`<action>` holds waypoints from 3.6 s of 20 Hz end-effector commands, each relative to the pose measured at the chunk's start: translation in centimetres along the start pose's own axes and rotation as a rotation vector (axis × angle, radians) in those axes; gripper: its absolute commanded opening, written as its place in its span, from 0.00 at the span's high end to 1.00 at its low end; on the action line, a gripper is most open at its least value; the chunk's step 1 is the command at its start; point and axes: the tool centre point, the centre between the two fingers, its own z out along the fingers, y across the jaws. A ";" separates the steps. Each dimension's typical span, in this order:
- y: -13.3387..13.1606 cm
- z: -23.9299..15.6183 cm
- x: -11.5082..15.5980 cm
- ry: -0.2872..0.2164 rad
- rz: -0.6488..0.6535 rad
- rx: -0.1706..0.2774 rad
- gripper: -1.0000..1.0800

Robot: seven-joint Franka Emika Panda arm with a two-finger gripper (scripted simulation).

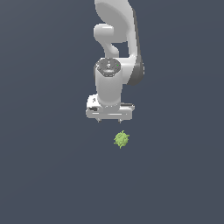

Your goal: Pick up the object and move it to a goal position.

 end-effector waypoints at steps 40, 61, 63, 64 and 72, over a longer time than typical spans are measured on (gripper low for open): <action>-6.6 5.8 4.2 0.022 0.704 0.020 0.04; -6.7 10.8 4.3 0.022 0.706 0.020 1.00; -6.7 10.8 4.3 0.022 0.706 0.020 1.00; -6.7 10.8 4.3 0.022 0.706 0.020 1.00; -6.7 10.8 4.3 0.022 0.706 0.020 1.00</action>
